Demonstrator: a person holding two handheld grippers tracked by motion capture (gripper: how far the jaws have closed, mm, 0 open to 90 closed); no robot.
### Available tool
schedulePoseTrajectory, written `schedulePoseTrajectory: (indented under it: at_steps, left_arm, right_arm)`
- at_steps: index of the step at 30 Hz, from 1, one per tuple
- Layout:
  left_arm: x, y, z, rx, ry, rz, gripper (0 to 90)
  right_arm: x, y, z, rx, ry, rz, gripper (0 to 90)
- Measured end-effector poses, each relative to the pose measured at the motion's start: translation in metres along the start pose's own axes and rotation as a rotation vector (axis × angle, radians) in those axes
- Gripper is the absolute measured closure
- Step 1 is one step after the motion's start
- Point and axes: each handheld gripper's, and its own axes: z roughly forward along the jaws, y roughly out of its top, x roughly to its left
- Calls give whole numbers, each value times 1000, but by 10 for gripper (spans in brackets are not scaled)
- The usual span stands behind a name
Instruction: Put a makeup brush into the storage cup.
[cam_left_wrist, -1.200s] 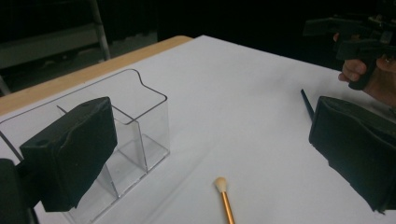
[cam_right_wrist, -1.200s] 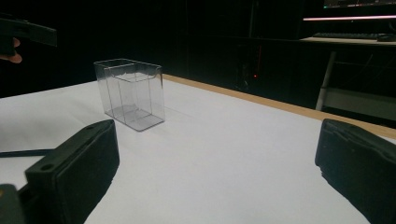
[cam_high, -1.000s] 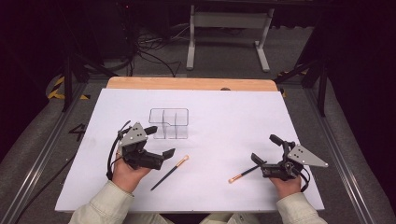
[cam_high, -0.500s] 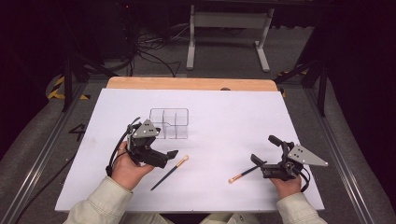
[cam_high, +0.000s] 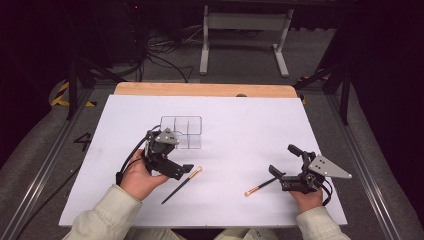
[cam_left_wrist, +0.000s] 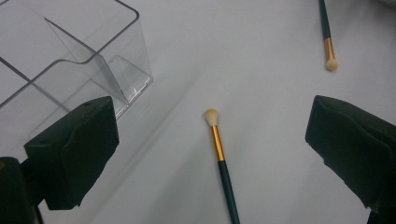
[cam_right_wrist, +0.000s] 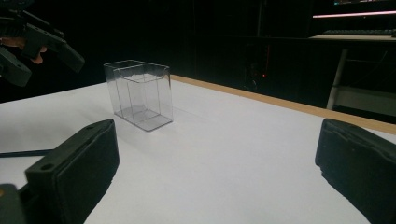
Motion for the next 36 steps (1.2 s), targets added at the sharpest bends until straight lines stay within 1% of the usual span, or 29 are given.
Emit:
schedulePoseTrajectory:
  at_steps: [1,4,8,12,16,17,20,21,22,23,25,27,29,30,33,36]
  left_arm:
    - [0,1,1,5,9,4,26]
    - [-1,4,5,38,16,-11,25]
    - [-2,6,9,86,7,-9,30]
    - [-2,9,13,100,22,-23,30]
    - [-1,10,18,133,14,-21,32]
    - [-2,11,19,151,9,-20,40]
    - [-3,11,21,164,8,-14,53]
    - [-4,12,22,177,2,-11,53]
    - [-5,12,23,182,9,-3,54]
    - [-6,13,24,184,16,-4,53]
    - [-6,12,26,190,6,-11,54]
    - [-6,12,28,201,6,3,58]
    - [-6,11,31,217,-2,-4,81]
    - [-5,11,32,221,0,7,83]
    - [-5,11,34,235,3,5,97]
    - [-4,10,39,261,-12,5,123]
  right_arm:
    - [0,0,0,0,0,-1,1]
    - [0,0,0,2,2,3,1]
    - [0,0,0,0,4,3,1]
    - [0,0,0,-1,6,9,1]
    - [-1,0,0,-13,11,18,1]
    - [-1,0,0,-12,12,20,1]
    - [-1,0,0,-13,13,19,1]
    - [-1,0,0,-13,13,20,1]
    - [-1,-1,0,-16,14,25,1]
    - [-1,0,0,-15,12,25,1]
    - [-1,0,0,-15,15,26,1]
    - [-1,0,0,-14,15,25,1]
    - [-1,-1,0,-14,18,29,1]
    - [-1,-1,0,-14,17,31,1]
    - [-2,-1,0,-12,17,39,1]
    - [-2,-1,0,-15,16,39,1]
